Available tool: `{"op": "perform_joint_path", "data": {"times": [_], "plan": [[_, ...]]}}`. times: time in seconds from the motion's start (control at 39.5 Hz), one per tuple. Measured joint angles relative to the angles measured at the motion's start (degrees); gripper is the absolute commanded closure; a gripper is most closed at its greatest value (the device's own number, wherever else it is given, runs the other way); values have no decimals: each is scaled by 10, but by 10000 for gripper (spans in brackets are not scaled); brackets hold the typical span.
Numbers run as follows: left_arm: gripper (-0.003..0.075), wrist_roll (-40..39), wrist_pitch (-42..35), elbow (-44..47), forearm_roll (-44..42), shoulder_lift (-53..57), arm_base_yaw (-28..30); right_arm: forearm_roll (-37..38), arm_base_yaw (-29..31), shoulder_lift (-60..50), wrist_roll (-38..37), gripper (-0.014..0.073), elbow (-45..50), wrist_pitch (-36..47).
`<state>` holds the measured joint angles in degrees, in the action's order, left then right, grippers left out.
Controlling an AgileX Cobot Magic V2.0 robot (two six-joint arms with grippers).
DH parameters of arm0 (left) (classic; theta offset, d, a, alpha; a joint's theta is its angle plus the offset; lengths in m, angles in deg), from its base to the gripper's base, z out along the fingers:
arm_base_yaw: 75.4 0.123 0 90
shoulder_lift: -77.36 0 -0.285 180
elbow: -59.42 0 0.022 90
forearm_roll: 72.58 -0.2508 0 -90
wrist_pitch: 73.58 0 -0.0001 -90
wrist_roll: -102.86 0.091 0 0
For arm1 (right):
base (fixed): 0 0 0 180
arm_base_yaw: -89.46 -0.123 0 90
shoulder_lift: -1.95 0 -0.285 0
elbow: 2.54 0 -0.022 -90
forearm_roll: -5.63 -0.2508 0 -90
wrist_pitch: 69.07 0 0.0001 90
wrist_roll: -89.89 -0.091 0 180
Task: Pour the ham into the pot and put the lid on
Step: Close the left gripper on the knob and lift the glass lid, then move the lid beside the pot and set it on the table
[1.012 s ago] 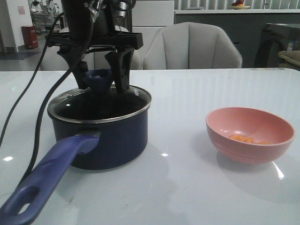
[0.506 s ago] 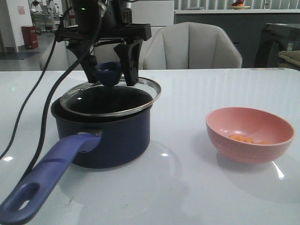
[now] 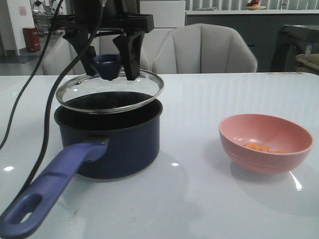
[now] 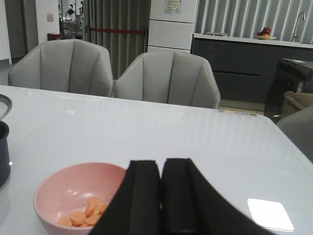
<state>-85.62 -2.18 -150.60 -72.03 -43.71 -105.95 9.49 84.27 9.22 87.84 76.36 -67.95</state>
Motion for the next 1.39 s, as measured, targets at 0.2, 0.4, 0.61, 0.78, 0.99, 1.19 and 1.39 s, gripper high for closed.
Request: {"op": "perform_joint_path", "data": {"times": [0.2,0.4,0.61,0.78,0.99,1.19,1.39], "plan": [[440,0,1,0,0,15,25,0,0,0,0,457,0,0],[440,0,1,35,-5,42,79,0,0,0,0,457,0,0],[440,2,1,76,-17,79,140,0,0,0,0,457,0,0],[440,3,1,120,-42,107,198,0,0,0,0,457,0,0],[441,3,-2,184,-48,122,254,0,0,0,0,457,0,0],[441,3,-57,259,-45,122,275,0,0,0,0,457,0,0],[441,3,-122,318,-39,122,275,0,0,0,0,457,0,0]]}}
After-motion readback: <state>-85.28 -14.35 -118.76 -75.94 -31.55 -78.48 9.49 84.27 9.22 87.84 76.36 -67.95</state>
